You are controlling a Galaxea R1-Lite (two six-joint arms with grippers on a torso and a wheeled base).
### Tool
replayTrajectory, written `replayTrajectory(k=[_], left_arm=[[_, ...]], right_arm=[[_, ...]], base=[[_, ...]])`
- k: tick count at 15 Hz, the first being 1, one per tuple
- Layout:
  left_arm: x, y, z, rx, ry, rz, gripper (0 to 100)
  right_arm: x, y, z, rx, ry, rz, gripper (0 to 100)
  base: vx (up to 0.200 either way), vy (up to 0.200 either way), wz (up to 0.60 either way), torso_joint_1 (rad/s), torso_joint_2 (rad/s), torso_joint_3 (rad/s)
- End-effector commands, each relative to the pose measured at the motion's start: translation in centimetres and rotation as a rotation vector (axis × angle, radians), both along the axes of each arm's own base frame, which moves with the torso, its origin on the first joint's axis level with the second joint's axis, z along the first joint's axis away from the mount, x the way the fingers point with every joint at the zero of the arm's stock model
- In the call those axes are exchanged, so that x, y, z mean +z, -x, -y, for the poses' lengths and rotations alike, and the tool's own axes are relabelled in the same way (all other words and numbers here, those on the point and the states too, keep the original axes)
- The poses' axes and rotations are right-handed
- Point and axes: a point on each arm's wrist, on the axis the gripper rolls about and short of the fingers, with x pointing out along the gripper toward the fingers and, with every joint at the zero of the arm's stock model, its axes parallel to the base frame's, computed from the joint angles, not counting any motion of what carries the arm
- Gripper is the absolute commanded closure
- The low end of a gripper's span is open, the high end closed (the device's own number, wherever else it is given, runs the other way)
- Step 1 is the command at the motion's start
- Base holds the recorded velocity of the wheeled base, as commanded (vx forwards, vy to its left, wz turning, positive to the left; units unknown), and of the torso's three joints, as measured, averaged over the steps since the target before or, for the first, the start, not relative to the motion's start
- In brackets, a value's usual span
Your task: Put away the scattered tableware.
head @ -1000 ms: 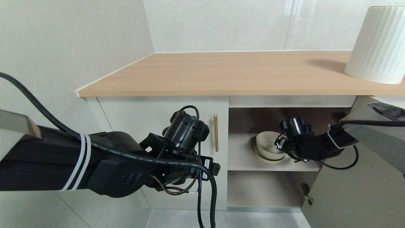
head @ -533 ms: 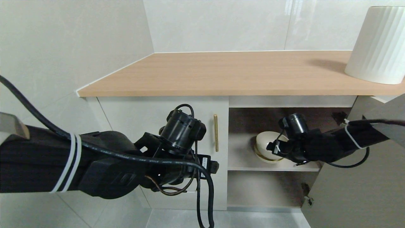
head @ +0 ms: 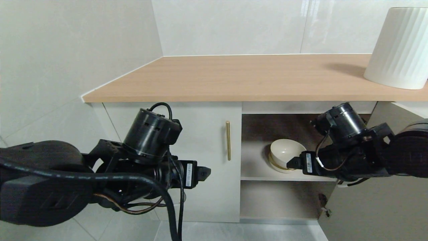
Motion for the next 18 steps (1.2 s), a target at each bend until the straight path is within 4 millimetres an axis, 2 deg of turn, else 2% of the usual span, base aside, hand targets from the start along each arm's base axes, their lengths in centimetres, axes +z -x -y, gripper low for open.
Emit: replayTrajectory(k=[1,15,18], left_arm=[[1.3,0.8,-0.8,0.005,0.029,0.037,0],[0.5,0.4,-0.4,0.005,0.011,0.015,0],[0.4,0.3,-0.4,0.005,0.007,0.01,0]], right_arm=[[2.4,1.9,0.5,0.021,-0.035,0.065,0],[2.4,2.4,0.8,0.05,0.001,0.062,0],[2.2,3.0,1.2,0.042,0.013,0.058,0]], base=[[0.0,0.0,0.0,0.0,0.0,0.0],[-0.2,0.0,0.0,0.001,0.0,0.003],[-0.2,0.0,0.0,0.004,0.0,0.002]])
